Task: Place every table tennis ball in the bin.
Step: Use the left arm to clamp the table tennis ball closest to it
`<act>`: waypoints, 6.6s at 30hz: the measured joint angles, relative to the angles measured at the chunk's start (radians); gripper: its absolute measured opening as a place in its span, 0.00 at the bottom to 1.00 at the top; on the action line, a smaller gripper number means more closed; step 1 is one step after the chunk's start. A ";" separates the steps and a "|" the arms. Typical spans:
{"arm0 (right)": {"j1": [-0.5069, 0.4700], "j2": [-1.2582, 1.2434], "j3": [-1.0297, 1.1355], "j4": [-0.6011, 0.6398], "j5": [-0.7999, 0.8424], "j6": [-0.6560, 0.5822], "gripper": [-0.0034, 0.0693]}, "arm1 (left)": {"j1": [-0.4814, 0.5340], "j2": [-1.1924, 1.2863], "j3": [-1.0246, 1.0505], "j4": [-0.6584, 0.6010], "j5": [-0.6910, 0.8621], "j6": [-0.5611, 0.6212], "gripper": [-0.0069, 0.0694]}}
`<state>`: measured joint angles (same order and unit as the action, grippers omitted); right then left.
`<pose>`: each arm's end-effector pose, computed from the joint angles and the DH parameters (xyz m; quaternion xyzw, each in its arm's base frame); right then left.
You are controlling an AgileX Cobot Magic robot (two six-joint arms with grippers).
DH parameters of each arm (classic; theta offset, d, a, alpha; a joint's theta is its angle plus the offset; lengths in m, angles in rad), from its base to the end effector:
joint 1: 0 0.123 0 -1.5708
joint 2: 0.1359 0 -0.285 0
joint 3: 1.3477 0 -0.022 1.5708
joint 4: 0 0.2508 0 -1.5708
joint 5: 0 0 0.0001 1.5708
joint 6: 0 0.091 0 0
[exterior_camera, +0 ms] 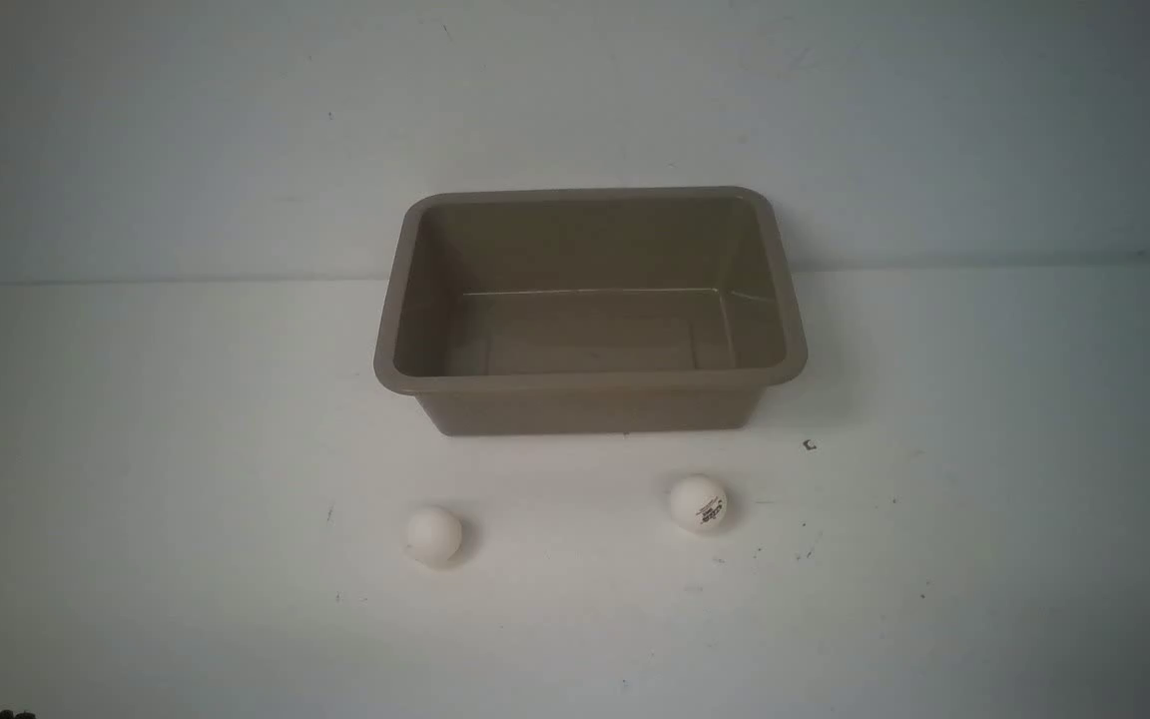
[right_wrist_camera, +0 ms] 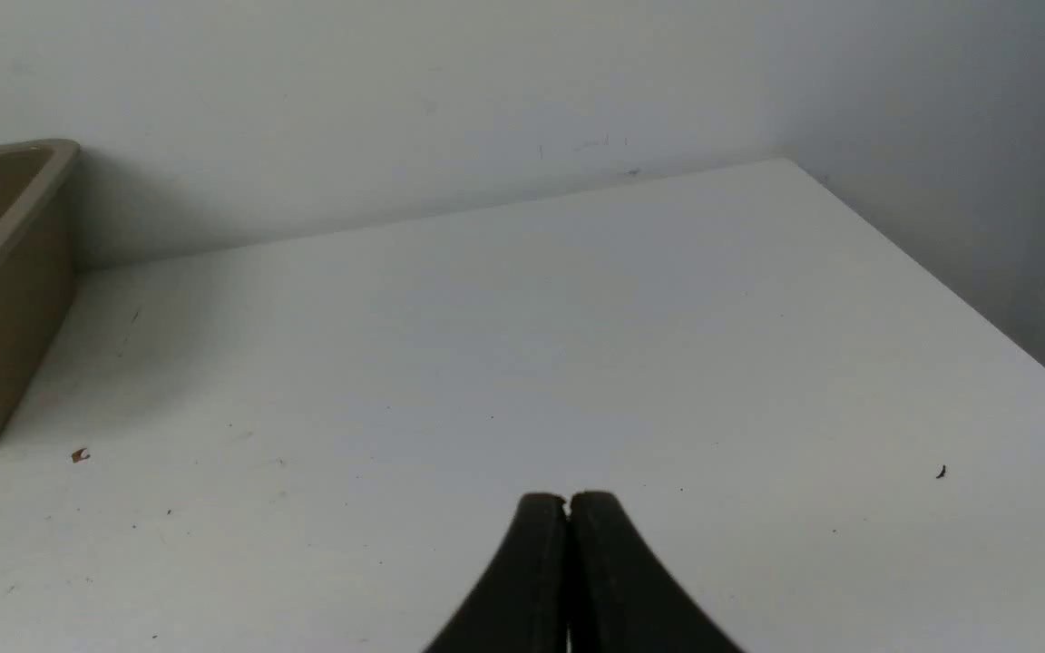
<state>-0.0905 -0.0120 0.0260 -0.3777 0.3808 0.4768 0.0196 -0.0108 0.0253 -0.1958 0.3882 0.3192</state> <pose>0.0509 -0.0172 0.1732 0.1264 0.7889 -0.0449 0.5997 0.0523 -0.0057 0.1710 0.0693 0.8042 0.0166 0.5901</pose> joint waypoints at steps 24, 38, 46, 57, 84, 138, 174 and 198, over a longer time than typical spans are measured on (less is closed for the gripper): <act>0.000 0.000 0.000 0.000 0.000 0.000 0.03 | 0.000 0.000 0.000 0.000 0.000 0.000 0.09; 0.000 0.000 0.000 0.000 0.000 0.000 0.03 | 0.000 0.000 0.000 -0.001 0.000 0.000 0.09; 0.000 0.000 0.003 0.130 -0.235 0.091 0.03 | 0.000 0.000 0.000 -0.002 0.000 0.000 0.09; 0.000 0.000 0.003 0.200 -0.764 0.157 0.03 | 0.000 0.000 0.000 -0.002 0.000 0.000 0.09; 0.000 0.000 0.003 0.195 -0.536 0.161 0.03 | 0.000 0.000 0.002 -0.910 -0.269 -0.164 0.09; 0.000 0.000 0.003 0.196 -0.332 0.263 0.03 | -0.001 1.360 -1.006 -0.080 0.570 0.038 0.62; 0.000 0.000 0.003 0.196 -0.332 0.263 0.03 | -0.101 1.756 -1.026 -0.146 0.311 0.096 0.83; 0.000 0.000 0.003 0.196 -0.332 0.263 0.03 | -0.101 1.806 -1.038 -0.186 0.341 0.096 0.55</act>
<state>-0.0905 -0.0123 0.0294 -0.1820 0.0492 0.7402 -0.0813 1.7949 -1.0131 -0.3822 0.7291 0.4155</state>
